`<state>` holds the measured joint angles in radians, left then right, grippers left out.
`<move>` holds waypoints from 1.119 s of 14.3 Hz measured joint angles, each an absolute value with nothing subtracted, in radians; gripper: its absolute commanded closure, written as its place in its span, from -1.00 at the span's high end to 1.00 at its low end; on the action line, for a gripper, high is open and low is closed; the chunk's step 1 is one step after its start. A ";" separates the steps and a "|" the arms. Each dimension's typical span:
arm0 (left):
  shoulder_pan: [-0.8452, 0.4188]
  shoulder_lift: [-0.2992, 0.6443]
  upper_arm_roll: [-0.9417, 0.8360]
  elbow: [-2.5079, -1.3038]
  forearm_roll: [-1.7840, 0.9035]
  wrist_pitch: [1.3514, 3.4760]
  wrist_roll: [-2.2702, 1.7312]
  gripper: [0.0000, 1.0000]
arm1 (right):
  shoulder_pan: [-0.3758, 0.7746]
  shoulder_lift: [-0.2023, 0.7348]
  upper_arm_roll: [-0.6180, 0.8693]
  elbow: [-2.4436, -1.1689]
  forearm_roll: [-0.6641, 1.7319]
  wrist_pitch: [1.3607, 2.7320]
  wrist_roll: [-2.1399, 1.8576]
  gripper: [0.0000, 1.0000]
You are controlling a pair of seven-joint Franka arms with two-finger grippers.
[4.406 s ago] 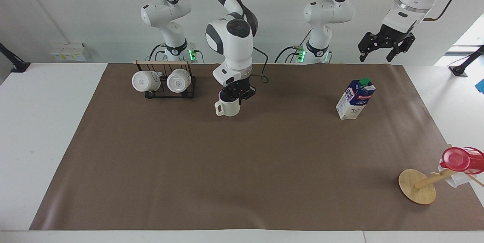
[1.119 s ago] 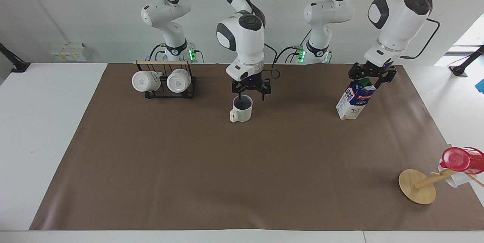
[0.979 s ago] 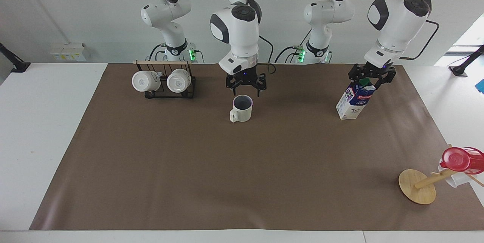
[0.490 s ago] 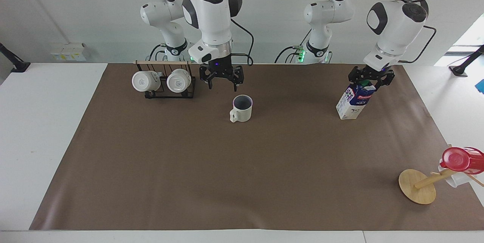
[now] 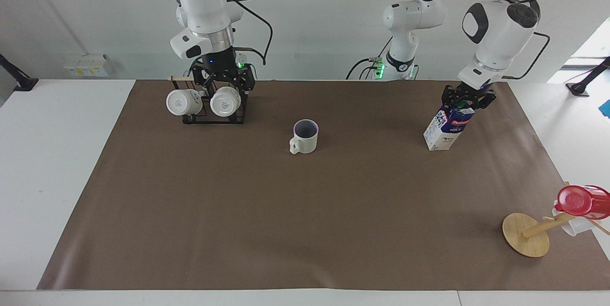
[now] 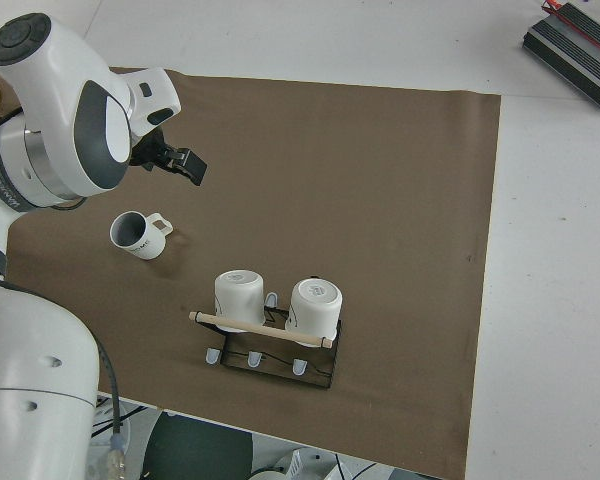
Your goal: Place cup and milk on table
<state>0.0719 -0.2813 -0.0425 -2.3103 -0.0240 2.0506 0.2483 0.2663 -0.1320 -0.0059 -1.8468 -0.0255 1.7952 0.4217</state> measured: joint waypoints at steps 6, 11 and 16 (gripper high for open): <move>0.072 -0.285 -0.043 -2.295 -0.024 2.032 0.248 0.02 | 0.177 -0.134 -0.008 -1.838 -0.025 1.766 0.319 1.00; 0.054 -0.286 -0.063 -2.241 -0.025 2.002 0.155 -0.06 | 0.152 -0.134 -0.072 -1.811 -0.025 1.728 0.212 1.00; -0.124 -0.287 -0.078 -2.202 -0.025 1.969 -0.119 -0.07 | 0.152 -0.134 -0.090 -1.769 -0.024 1.674 0.179 1.00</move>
